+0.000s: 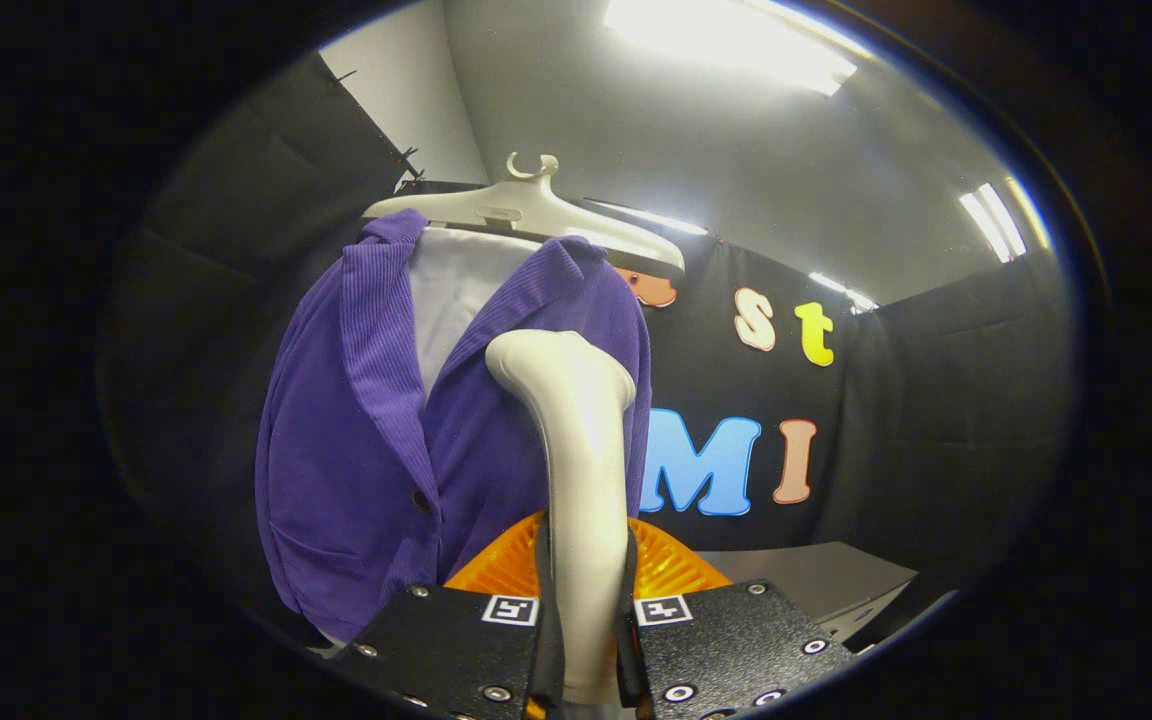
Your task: Iron the clothes twice with a garment steamer, once on the left side and once on the right side.
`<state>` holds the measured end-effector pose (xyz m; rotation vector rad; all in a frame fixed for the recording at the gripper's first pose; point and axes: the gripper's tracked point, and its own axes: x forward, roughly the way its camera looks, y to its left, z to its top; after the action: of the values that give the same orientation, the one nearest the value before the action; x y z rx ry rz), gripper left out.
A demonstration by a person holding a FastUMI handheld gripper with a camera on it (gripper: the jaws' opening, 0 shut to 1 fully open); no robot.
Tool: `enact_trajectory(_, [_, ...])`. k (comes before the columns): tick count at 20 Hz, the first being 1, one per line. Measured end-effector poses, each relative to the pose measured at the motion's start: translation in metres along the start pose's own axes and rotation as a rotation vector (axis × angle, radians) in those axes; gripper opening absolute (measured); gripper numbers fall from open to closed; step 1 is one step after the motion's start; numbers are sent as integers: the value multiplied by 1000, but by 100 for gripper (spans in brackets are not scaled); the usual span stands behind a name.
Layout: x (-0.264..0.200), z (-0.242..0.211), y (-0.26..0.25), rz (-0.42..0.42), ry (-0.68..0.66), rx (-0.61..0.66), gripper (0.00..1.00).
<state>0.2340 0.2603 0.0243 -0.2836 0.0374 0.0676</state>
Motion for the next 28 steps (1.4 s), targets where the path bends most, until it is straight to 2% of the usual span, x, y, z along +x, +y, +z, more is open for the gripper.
enact_trajectory(9, [-25, -75, 12, 24, 96, -89, 21])
enact_trajectory(18, [-52, -149, 29, 75, 221, -88, 21])
enact_trajectory(28, [-80, -213, 41, 84, 309, -62, 21])
